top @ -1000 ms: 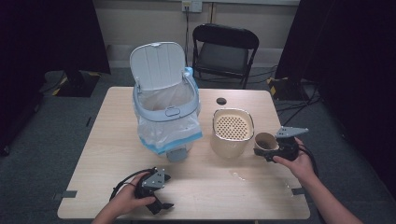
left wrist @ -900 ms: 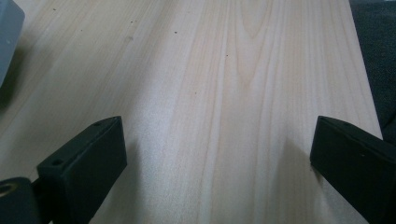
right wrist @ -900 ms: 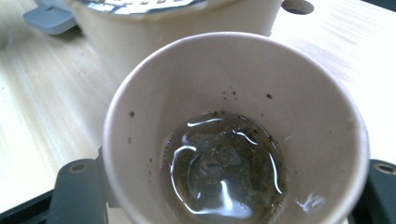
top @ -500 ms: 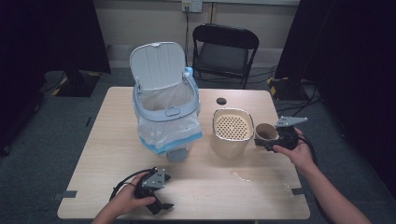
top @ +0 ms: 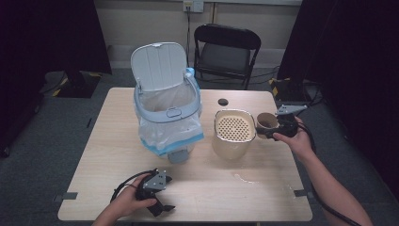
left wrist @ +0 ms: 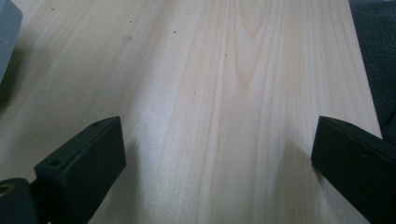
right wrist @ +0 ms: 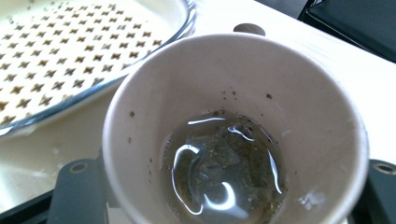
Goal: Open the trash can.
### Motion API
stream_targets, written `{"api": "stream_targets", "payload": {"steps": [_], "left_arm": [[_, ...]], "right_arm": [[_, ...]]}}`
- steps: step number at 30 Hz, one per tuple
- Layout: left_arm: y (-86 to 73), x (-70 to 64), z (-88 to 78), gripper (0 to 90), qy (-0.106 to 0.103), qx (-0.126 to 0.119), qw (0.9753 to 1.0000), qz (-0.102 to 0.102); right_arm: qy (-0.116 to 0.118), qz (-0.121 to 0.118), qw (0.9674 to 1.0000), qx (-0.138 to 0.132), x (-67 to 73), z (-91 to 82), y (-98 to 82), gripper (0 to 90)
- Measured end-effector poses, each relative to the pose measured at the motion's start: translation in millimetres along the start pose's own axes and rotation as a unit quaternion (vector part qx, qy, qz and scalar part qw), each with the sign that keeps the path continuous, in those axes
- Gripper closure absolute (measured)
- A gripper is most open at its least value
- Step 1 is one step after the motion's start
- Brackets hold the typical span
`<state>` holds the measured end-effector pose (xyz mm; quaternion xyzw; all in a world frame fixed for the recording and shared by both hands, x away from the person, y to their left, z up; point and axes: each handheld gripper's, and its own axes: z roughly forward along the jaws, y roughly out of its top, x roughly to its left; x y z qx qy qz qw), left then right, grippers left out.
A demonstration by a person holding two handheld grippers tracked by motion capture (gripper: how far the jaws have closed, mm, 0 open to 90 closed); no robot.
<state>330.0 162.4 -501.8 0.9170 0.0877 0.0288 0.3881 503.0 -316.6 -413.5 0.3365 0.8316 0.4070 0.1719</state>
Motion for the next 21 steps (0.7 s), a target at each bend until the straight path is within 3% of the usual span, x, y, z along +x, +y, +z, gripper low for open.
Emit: {"api": "stream_targets", "payload": {"steps": [13, 14, 21], "left_arm": [[-0.1, -0.1, 0.4, 2.4, -0.001, -0.002, 1.0000, 0.000], [0.9, 0.1, -1.1, 1.7, -0.002, 0.012, 0.9999, 0.003], [0.4, 0.2, 0.7, 1.2, -0.003, -0.001, 1.0000, 0.004]], "right_arm": [[-0.020, -0.001, 0.9997, -0.010, -20.0, 7.8, 28.0, 27.2], [-0.021, -0.002, 0.9997, -0.011, -21.5, 9.2, 29.9, 27.2], [-0.027, -0.002, 0.9995, -0.018, -29.8, 19.0, 40.1, 27.2]]}}
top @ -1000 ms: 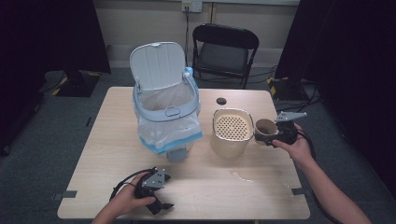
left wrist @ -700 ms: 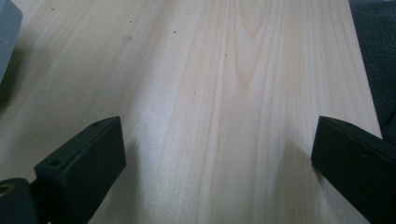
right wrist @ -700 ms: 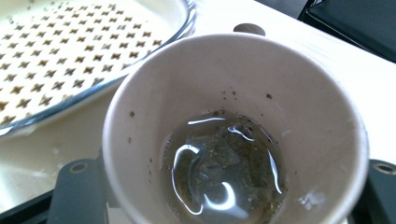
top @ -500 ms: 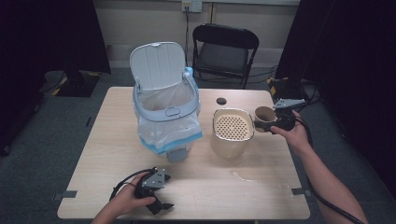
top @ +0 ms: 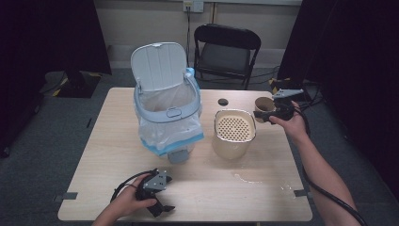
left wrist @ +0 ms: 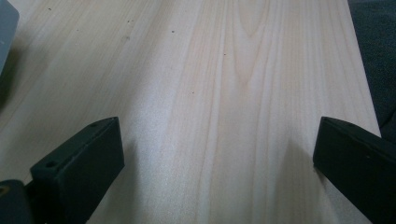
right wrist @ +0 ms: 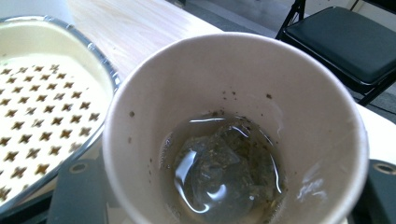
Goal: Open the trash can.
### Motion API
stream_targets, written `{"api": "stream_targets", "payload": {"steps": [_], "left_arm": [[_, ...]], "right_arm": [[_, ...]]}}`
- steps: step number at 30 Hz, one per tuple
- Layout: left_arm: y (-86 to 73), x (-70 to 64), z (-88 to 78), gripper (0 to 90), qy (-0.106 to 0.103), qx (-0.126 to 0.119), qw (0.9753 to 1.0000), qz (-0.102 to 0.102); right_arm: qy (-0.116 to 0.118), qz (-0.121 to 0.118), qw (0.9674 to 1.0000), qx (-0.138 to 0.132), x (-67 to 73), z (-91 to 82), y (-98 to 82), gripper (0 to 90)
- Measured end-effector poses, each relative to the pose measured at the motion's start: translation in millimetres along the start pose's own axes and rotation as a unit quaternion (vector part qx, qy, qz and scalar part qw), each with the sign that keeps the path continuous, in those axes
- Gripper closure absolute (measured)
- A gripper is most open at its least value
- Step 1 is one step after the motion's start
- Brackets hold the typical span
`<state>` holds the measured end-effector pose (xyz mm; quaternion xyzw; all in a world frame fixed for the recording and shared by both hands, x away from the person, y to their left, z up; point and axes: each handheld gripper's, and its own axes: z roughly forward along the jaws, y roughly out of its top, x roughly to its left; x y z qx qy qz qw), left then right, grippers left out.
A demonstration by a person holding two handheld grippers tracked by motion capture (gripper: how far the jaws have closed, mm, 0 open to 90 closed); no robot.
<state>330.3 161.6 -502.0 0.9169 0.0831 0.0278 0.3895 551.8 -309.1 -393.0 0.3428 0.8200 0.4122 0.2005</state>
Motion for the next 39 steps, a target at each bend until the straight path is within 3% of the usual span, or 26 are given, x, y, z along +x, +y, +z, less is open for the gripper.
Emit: {"api": "stream_targets", "payload": {"steps": [6, 14, 20, 24, 25, 26, 28, 29, 30, 32, 33, 34, 35, 36, 37, 38, 39], "left_arm": [[0.3, 0.3, 0.0, 0.6, -0.001, 0.003, 1.0000, 0.004], [0.6, 0.5, 0.0, 0.0, -0.001, 0.004, 1.0000, 0.005], [0.6, 0.5, 0.0, 0.0, -0.001, 0.004, 1.0000, 0.005], [0.5, 0.5, 0.2, 0.0, 0.000, 0.003, 1.0000, 0.006], [0.4, 0.5, 0.2, 0.0, 0.000, 0.003, 1.0000, 0.006], [0.4, 0.5, 0.2, 0.0, 0.000, 0.003, 1.0000, 0.006], [0.4, 0.5, 0.1, 0.0, 0.000, 0.004, 1.0000, 0.006], [0.5, 0.6, 0.0, 0.0, 0.000, 0.004, 1.0000, 0.006], [0.4, 0.5, 0.0, 0.0, 0.000, 0.003, 1.0000, 0.006], [0.5, 0.5, 0.4, 0.0, -0.001, 0.001, 1.0000, 0.006], [0.3, 0.7, -1.1, 0.0, 0.001, 0.013, 0.9999, 0.006], [0.4, 0.7, -0.8, 0.0, 0.001, 0.011, 0.9999, 0.006], [0.3, 0.6, -0.6, 0.0, 0.001, 0.009, 0.9999, 0.005], [0.5, 0.5, 0.4, 0.0, -0.001, 0.001, 1.0000, 0.006], [0.4, 0.5, 0.0, 0.0, 0.000, 0.004, 1.0000, 0.006], [0.4, 0.5, 0.0, 0.0, 0.000, 0.004, 1.0000, 0.006], [0.5, 0.6, 0.0, 0.0, 0.000, 0.004, 1.0000, 0.006]], "right_arm": [[-0.009, -0.005, 0.9999, -0.007, -3.4, 5.3, 7.6, 27.2], [-0.026, -0.030, 0.9990, -0.021, -4.3, 6.8, 24.6, 27.3], [-0.037, -0.078, 0.9957, -0.034, 8.8, 4.4, 38.2, 27.6], [-0.068, -0.141, 0.9873, -0.025, 22.5, 1.9, 43.2, 27.8], [-0.091, -0.179, 0.9794, -0.023, 29.5, 0.0, 44.9, 27.8], [-0.091, -0.179, 0.9794, -0.023, 29.5, 0.0, 44.9, 27.8], [-0.115, -0.218, 0.9688, -0.025, 36.3, -2.5, 46.6, 27.9], [-0.138, -0.251, 0.9576, -0.031, 43.1, -5.6, 48.8, 28.0], [-0.138, -0.251, 0.9576, -0.031, 43.1, -5.6, 48.8, 28.0], [-0.158, -0.295, 0.9419, -0.033, 50.5, -7.8, 51.1, 28.1], [-0.169, -0.338, 0.9256, -0.030, 58.4, -9.4, 53.2, 28.3], [-0.169, -0.338, 0.9256, -0.030, 58.4, -9.4, 53.2, 28.3], [-0.174, -0.356, 0.9178, -0.027, 62.8, -9.6, 53.8, 28.5], [-0.186, -0.386, 0.9036, -0.019, 69.3, -9.4, 53.7, 28.5], [-0.208, -0.443, 0.8721, 0.002, 79.0, -6.9, 51.8, 28.6], [-0.208, -0.443, 0.8721, 0.002, 79.0, -6.9, 51.8, 28.6], [-0.213, -0.475, 0.8537, 0.015, 83.8, -5.3, 50.6, 28.7]]}}
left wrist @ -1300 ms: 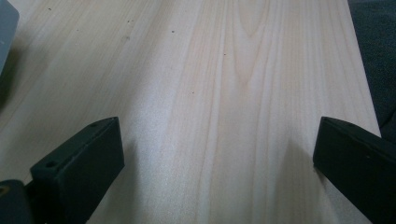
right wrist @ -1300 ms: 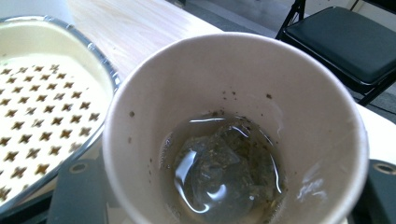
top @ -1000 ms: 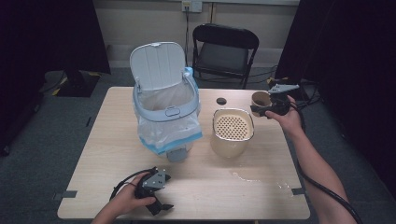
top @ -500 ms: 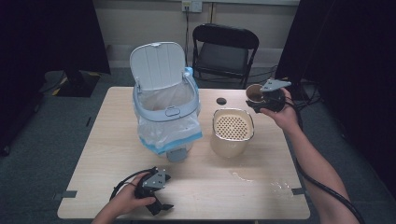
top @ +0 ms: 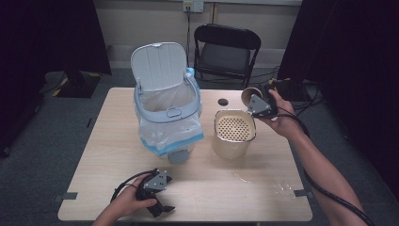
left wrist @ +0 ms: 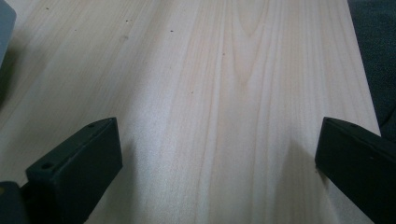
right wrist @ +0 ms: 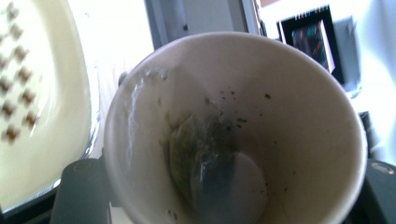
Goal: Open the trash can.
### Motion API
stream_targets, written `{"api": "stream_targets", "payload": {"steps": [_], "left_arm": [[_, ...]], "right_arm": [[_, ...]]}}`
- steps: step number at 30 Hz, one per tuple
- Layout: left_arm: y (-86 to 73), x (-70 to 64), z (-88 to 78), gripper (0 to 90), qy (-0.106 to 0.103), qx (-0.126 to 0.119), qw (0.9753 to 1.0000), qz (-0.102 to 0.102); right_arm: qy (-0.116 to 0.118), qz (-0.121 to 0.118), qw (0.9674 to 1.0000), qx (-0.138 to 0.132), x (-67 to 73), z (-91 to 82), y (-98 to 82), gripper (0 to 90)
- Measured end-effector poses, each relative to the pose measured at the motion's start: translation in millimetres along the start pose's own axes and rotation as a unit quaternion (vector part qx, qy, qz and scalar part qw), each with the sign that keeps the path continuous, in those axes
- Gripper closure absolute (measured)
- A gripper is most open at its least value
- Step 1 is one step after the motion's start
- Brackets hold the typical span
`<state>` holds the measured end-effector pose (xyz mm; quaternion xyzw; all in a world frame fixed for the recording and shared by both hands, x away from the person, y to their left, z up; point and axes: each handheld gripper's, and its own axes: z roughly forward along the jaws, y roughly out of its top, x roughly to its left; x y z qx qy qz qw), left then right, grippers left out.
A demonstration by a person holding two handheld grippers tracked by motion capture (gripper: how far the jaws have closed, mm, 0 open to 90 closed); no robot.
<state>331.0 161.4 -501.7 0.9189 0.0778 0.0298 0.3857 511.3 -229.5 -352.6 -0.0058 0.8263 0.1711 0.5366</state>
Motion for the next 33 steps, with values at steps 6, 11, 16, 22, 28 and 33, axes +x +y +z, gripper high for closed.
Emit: {"api": "stream_targets", "payload": {"steps": [6, 11, 16, 22, 28, 33], "left_arm": [[0.0, -0.1, -0.2, 0.0, 0.000, 0.002, 1.0000, -0.001], [-0.2, 0.3, -0.8, 0.0, 0.001, 0.007, 1.0000, 0.001], [-0.2, 0.1, 0.3, 0.0, -0.001, -0.002, 1.0000, 0.000], [-0.3, 0.1, -0.1, 0.0, -0.001, 0.001, 1.0000, 0.000], [-0.1, 0.2, 0.0, 0.0, 0.000, 0.000, 1.0000, 0.001], [-0.2, 0.3, -1.0, 0.0, 0.001, 0.009, 1.0000, 0.001]], "right_arm": [[-0.026, -0.165, 0.9856, 0.024, 19.3, -1.7, 15.2, 28.6], [-0.088, -0.296, 0.9496, 0.052, 27.9, -4.1, 21.7, 28.8], [-0.175, -0.451, 0.8732, 0.056, 36.5, -9.2, 26.8, 29.2], [-0.172, -0.403, 0.8975, 0.053, 30.1, -14.2, 30.6, 29.0], [-0.041, -0.114, 0.9923, 0.026, 1.0, -14.6, 24.4, 28.9], [0.038, 0.035, 0.9986, 0.008, -12.0, -10.3, 17.0, 28.7]]}}
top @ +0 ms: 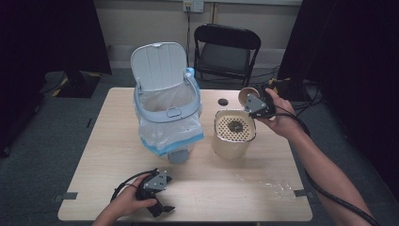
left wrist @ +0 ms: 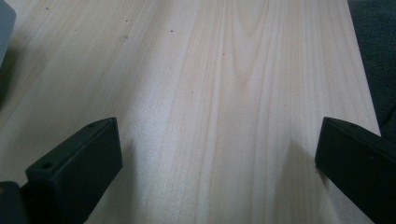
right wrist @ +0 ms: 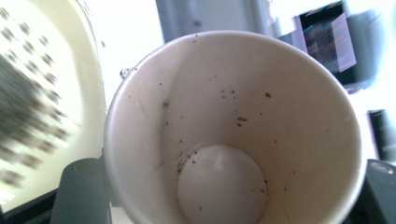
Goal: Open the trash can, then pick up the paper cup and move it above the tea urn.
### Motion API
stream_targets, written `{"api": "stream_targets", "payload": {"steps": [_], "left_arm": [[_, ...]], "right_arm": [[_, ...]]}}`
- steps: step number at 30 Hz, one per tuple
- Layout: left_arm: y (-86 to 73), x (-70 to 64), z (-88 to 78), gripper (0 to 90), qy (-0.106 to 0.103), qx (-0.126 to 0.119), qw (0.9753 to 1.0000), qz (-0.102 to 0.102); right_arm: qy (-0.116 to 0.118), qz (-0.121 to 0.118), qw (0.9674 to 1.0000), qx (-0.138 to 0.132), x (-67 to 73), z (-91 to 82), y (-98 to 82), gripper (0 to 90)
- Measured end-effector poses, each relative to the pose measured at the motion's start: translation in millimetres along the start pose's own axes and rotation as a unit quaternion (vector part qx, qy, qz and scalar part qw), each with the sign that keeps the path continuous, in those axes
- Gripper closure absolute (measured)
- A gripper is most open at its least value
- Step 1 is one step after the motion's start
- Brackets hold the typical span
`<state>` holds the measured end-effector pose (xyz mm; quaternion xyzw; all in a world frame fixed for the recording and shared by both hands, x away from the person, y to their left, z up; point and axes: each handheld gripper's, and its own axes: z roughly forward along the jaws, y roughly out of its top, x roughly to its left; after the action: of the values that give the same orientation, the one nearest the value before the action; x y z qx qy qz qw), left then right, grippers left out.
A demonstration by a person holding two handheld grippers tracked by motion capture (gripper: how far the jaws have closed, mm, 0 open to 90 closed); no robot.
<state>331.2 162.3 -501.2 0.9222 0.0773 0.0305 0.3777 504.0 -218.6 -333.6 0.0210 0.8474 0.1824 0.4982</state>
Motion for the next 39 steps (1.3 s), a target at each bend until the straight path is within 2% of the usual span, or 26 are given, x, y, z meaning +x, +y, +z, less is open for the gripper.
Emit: {"api": "stream_targets", "payload": {"steps": [1, 2, 3, 4, 5, 6, 7, 8, 11, 13, 14, 15, 16, 17, 18, 21, 25, 26, 27, 29, 30, 33, 34, 35, 37, 39], "left_arm": [[0.1, -0.3, 0.3, 0.0, 0.000, -0.003, 1.0000, -0.002], [0.1, -0.3, 0.3, 0.0, 0.000, -0.003, 1.0000, -0.002], [0.2, -0.4, 1.0, 0.0, -0.002, -0.008, 1.0000, -0.002], [0.2, -0.4, 1.0, 0.0, -0.002, -0.008, 1.0000, -0.002], [0.2, -0.4, 1.0, 0.0, -0.001, -0.008, 1.0000, -0.002], [0.2, -0.4, 1.0, 0.0, -0.001, -0.008, 1.0000, -0.002], [0.2, -0.3, 1.0, 0.0, -0.001, -0.009, 1.0000, -0.001], [0.2, -0.3, 1.0, 0.0, -0.001, -0.009, 1.0000, -0.001], [0.2, -0.4, 0.9, 0.0, -0.002, -0.008, 1.0000, -0.002], [0.4, -0.4, 0.7, 0.0, -0.002, -0.007, 1.0000, -0.002], [0.4, -0.4, 0.8, 0.0, -0.002, -0.008, 1.0000, -0.002], [0.3, -0.4, 0.6, 0.0, -0.002, -0.006, 1.0000, -0.003], [0.4, -0.4, 0.9, 0.0, -0.002, -0.009, 1.0000, -0.002], [0.4, -0.3, 0.8, 0.0, -0.002, -0.008, 1.0000, -0.002], [0.4, -0.4, 0.8, 0.0, -0.002, -0.008, 1.0000, -0.002], [0.3, -0.4, 0.7, 0.0, -0.002, -0.007, 1.0000, -0.002], [0.4, -0.2, -0.2, 0.0, -0.002, 0.000, 1.0000, -0.002], [0.5, -0.3, 0.8, 0.0, -0.004, -0.008, 1.0000, -0.001], [0.5, -0.2, 0.4, 0.0, -0.003, -0.006, 1.0000, -0.002], [0.5, -0.2, 0.5, 0.0, -0.003, -0.006, 1.0000, -0.001], [0.5, -0.2, 0.4, 0.0, -0.003, -0.005, 1.0000, -0.002], [0.5, -0.1, 0.5, 0.0, -0.003, -0.006, 1.0000, -0.001], [0.5, -0.2, 0.5, 0.0, -0.004, -0.006, 1.0000, -0.002], [0.5, -0.2, 0.5, 0.0, -0.003, -0.006, 1.0000, -0.001], [0.5, -0.1, 0.4, 0.0, -0.003, -0.006, 1.0000, -0.001], [0.4, -0.1, 0.6, 0.0, -0.003, -0.006, 1.0000, -0.001]], "right_arm": [[0.036, 0.049, 0.9981, -0.001, -3.6, 2.9, -2.3, 28.6], [0.036, 0.049, 0.9981, -0.001, -3.6, 2.9, -2.3, 28.6], [0.063, 0.085, 0.9943, -0.008, -6.8, 5.9, -4.3, 28.5], [0.063, 0.085, 0.9943, -0.008, -6.8, 5.9, -4.3, 28.5], [0.095, 0.129, 0.9870, -0.011, -9.7, 7.9, -5.2, 28.4], [0.095, 0.129, 0.9870, -0.011, -9.7, 7.9, -5.2, 28.4], [0.121, 0.166, 0.9787, -0.013, -11.9, 9.8, -6.0, 28.3], [0.121, 0.166, 0.9787, -0.013, -11.9, 9.8, -6.0, 28.3], [0.140, 0.204, 0.9687, -0.016, -15.2, 11.9, -7.3, 28.3], [0.153, 0.233, 0.9603, -0.020, -17.6, 12.5, -8.1, 28.3], [0.160, 0.252, 0.9541, -0.022, -19.4, 12.9, -8.5, 28.3], [0.164, 0.261, 0.9509, -0.023, -20.6, 13.2, -8.8, 28.3], [0.175, 0.276, 0.9447, -0.026, -22.0, 13.7, -9.4, 28.3], [0.187, 0.301, 0.9349, -0.027, -24.2, 14.5, -10.2, 28.2], [0.187, 0.301, 0.9349, -0.027, -24.2, 14.5, -10.2, 28.2], [0.198, 0.319, 0.9266, -0.025, -26.6, 14.9, -10.9, 27.9], [0.199, 0.313, 0.9283, -0.024, -28.5, 14.0, -9.3, 27.7], [0.202, 0.315, 0.9270, -0.021, -28.8, 13.6, -8.4, 27.7], [0.210, 0.321, 0.9233, -0.022, -29.8, 13.1, -7.0, 27.7], [0.211, 0.321, 0.9232, -0.022, -30.5, 13.1, -6.4, 27.7], [0.216, 0.326, 0.9201, -0.021, -31.1, 12.9, -5.7, 27.7], [0.224, 0.333, 0.9156, -0.023, -32.7, 13.4, -3.7, 27.6], [0.226, 0.333, 0.9152, -0.022, -33.2, 13.4, -3.0, 27.6], [0.230, 0.336, 0.9130, -0.023, -34.0, 13.3, -1.3, 27.5], [0.231, 0.336, 0.9127, -0.024, -34.5, 13.2, -0.5, 27.6], [0.236, 0.338, 0.9107, -0.024, -36.2, 12.4, 2.4, 27.5]]}}
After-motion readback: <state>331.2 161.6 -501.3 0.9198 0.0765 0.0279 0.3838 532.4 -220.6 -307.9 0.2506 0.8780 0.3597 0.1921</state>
